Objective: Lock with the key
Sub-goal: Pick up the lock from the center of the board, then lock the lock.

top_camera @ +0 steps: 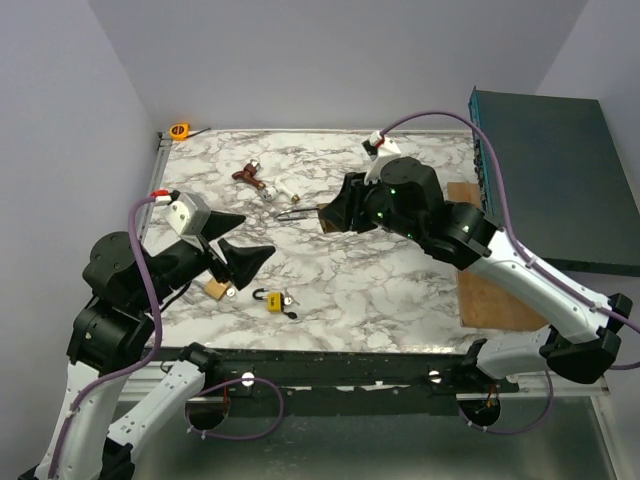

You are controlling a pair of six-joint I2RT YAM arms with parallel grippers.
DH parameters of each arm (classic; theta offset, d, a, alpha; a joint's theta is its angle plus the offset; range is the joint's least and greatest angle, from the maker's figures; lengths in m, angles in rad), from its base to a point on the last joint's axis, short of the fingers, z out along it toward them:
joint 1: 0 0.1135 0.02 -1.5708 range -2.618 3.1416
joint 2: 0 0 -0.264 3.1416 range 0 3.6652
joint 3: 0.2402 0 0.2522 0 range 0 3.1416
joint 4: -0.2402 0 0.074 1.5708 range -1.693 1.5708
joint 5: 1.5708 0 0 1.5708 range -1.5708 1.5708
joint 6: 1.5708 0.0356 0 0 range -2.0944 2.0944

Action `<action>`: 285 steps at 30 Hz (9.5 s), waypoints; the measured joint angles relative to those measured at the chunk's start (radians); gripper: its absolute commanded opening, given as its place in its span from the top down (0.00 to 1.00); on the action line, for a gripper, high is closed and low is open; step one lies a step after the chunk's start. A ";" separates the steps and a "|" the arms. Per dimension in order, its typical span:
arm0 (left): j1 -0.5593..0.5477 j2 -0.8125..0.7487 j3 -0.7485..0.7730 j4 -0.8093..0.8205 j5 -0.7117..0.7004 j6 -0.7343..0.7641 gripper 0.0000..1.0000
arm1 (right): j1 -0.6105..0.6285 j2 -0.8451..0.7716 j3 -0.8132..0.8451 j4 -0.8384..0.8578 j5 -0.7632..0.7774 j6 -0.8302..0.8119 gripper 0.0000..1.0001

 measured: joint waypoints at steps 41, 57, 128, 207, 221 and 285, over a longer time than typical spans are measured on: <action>-0.196 0.246 0.167 -0.012 -0.070 0.210 0.45 | 0.000 -0.036 0.246 -0.244 -0.127 -0.060 0.99; -0.300 0.298 0.180 0.017 -0.082 0.174 0.55 | 0.000 -0.032 0.278 -0.267 -0.106 -0.060 0.99; -0.329 0.202 0.517 -0.054 0.052 -0.102 1.00 | 0.003 -0.274 -0.027 0.452 -0.592 -0.191 0.10; -0.329 0.194 0.383 0.166 -0.032 -0.304 1.00 | 0.033 -0.200 -0.244 0.902 -0.715 0.071 0.64; -0.332 0.189 0.362 0.185 -0.047 -0.329 0.78 | 0.045 -0.222 -0.244 0.896 -0.720 0.084 0.99; -0.326 0.108 0.170 0.096 0.299 -0.428 1.00 | 0.048 -0.382 -0.266 0.496 -0.816 -0.011 0.99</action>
